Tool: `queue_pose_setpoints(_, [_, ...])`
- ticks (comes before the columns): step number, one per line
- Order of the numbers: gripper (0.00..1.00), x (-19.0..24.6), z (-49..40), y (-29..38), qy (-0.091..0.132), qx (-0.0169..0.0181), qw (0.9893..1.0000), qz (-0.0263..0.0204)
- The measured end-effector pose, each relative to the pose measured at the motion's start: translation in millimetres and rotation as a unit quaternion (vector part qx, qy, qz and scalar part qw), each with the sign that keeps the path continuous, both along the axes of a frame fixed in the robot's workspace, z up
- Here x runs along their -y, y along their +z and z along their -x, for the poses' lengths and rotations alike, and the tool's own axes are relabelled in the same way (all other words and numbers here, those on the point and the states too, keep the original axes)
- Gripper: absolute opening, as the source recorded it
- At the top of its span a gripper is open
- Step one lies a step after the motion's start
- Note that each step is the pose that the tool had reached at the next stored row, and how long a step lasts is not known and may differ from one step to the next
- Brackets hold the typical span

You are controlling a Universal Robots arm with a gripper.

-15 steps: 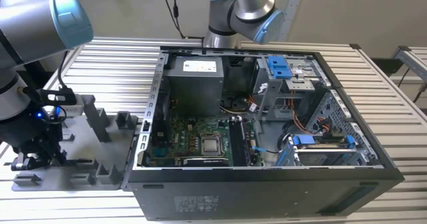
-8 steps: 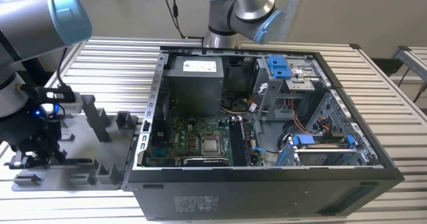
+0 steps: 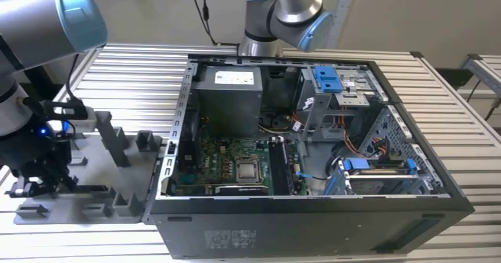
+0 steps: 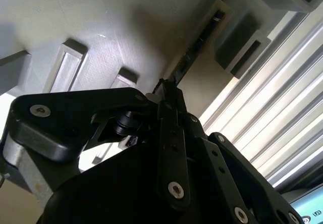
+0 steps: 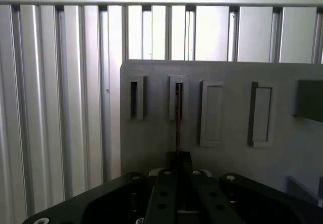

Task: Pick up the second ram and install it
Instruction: 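Pick up the second ram and move it above second insertion slot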

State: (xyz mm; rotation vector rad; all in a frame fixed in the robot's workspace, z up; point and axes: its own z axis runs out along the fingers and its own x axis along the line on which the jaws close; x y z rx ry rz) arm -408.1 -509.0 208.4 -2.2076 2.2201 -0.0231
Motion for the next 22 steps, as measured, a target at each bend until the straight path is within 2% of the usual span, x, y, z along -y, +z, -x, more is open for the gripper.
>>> queue_pose_setpoints(7, [0.14,0.0,0.0,2.5,0.000,0.0000,1.0000,0.0002])
queue_pose_setpoints(15, [0.14,0.0,0.0,13.6,0.000,0.0000,1.0000,0.0002])
queue_pose_setpoints(22, [0.14,0.0,0.0,20.2,0.000,0.0001,1.0000,0.0002])
